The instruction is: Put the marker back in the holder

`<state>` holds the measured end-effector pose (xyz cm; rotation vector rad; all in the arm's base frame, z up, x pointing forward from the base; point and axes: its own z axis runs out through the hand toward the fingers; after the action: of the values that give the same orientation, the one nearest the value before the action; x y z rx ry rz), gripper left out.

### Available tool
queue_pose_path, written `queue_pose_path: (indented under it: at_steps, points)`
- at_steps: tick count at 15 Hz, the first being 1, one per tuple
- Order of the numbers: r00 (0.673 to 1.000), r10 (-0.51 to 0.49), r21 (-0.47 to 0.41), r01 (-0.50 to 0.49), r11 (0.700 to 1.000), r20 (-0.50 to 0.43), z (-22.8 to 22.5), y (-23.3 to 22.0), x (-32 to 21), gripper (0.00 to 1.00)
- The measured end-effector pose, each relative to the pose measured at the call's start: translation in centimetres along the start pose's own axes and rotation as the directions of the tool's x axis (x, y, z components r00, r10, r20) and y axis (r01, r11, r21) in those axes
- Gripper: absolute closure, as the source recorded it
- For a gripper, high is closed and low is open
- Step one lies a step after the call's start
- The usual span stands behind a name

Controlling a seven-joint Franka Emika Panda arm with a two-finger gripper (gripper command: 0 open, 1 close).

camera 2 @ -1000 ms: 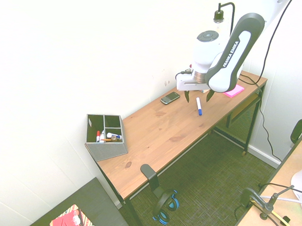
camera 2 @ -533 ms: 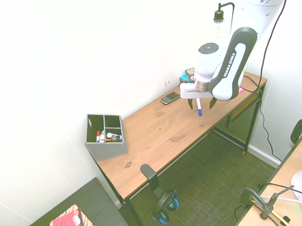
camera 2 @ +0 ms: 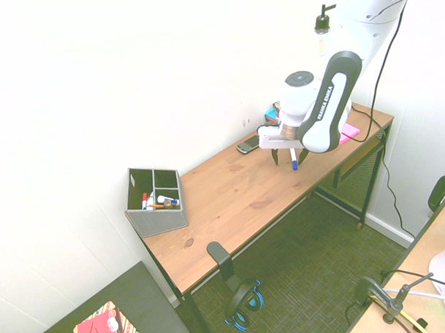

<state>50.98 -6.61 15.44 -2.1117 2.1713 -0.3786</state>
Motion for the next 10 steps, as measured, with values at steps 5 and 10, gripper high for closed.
queue_pose_path:
  at_steps: [5, 10]
  points:
    - [1.000, 0.000, -0.006, 0.000, 1.000, -0.004, 0.11, 0.11, 0.53, 1.00]
    - [1.000, -0.001, -0.007, 0.001, 1.000, -0.005, 0.21, 0.07, 0.75, 1.00]
